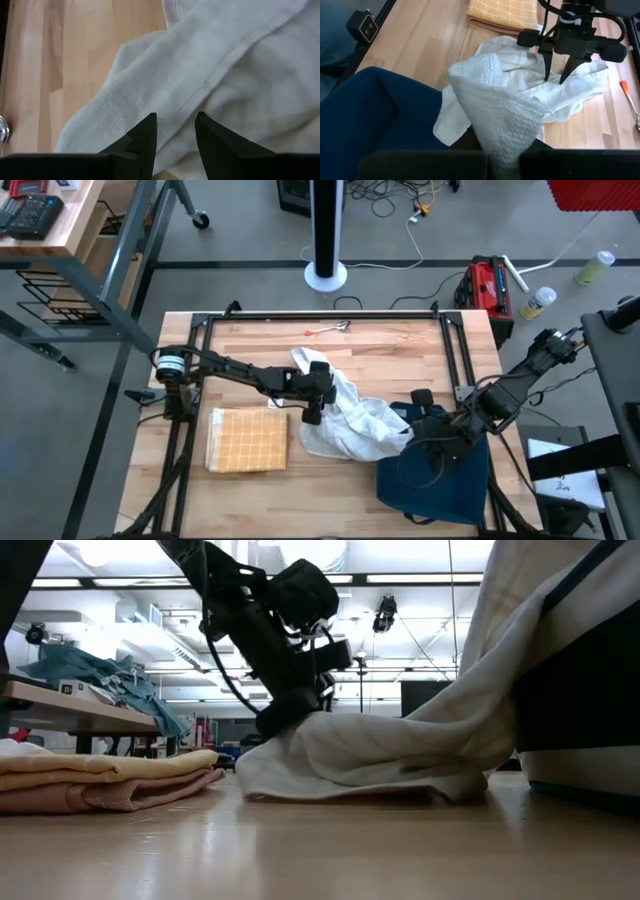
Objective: Fold towel
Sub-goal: Fold the white towel
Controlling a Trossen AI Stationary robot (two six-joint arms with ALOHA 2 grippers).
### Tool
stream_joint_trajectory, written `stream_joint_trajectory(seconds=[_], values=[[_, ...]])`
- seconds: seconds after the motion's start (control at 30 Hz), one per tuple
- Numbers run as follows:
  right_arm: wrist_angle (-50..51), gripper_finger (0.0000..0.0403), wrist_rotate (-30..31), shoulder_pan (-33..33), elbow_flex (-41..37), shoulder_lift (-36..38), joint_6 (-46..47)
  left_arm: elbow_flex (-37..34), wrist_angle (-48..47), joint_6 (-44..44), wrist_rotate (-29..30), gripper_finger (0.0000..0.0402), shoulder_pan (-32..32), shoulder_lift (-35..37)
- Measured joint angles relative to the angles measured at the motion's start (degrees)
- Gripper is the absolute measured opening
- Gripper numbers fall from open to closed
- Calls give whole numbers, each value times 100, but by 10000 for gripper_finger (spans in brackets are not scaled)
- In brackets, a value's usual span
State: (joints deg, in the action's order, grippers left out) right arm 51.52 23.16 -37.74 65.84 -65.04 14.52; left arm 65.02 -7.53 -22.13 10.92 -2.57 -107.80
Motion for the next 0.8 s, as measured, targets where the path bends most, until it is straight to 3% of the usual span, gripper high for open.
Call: stream_joint_trajectory(seconds=[0.43,0.53,0.67,0.8], values=[[8,0,90,0,-18,0,-8,-1,857,-158,23,161,0,-468],[18,0,101,0,-15,0,-11,65,676,-304,-141,132,22,-414],[58,0,353,0,120,35,81,166,-617,-231,257,28,98,1],[99,0,632,0,327,119,-18,164,-975,78,648,5,133,499]])
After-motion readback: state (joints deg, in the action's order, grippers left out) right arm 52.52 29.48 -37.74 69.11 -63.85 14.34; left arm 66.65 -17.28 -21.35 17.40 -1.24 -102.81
